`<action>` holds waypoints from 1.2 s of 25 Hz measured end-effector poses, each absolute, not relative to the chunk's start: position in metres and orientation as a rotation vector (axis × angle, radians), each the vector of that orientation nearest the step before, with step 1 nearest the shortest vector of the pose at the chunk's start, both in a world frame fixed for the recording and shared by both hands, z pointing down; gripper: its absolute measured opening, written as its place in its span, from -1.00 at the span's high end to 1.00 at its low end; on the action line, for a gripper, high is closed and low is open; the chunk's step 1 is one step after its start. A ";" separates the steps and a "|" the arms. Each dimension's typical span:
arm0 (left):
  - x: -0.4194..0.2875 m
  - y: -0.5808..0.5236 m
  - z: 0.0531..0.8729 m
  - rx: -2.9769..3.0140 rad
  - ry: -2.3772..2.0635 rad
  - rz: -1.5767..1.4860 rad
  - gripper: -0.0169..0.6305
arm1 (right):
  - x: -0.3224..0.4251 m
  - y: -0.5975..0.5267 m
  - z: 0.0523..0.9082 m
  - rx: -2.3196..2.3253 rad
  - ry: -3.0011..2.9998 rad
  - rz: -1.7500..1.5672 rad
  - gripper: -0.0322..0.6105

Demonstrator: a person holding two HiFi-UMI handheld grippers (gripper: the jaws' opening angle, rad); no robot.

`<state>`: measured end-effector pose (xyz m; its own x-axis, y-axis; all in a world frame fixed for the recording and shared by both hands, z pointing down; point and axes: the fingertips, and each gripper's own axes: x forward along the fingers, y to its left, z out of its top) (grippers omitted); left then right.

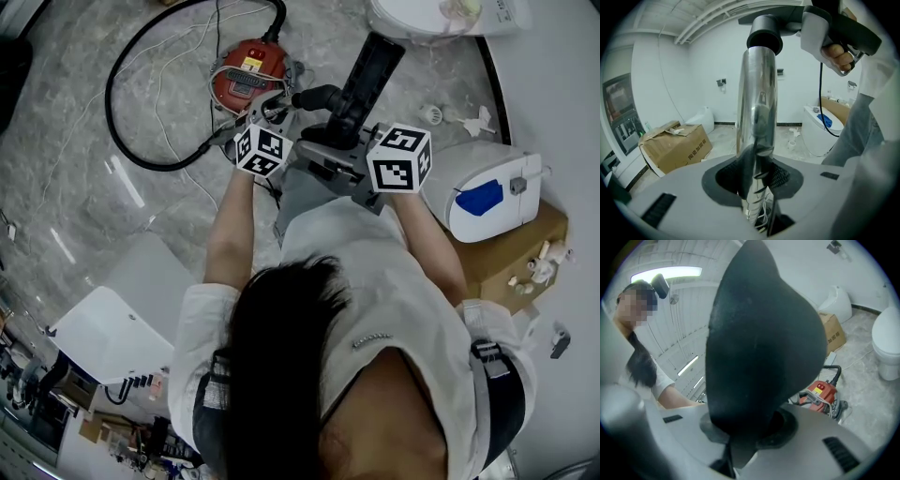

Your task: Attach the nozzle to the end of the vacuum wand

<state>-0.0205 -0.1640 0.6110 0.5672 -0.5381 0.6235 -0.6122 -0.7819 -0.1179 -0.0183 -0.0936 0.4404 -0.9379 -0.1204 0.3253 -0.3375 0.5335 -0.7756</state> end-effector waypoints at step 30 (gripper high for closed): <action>-0.022 -0.168 0.615 2.662 -0.962 1.004 0.58 | -0.031 -0.103 0.463 0.280 -2.442 1.490 0.61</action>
<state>-0.0218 -0.1682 0.6154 0.5732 -0.5191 0.6340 -0.6111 -0.7863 -0.0913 -0.0310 -0.1034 0.4631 -0.9460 -0.0259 0.3232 -0.2993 0.4534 -0.8395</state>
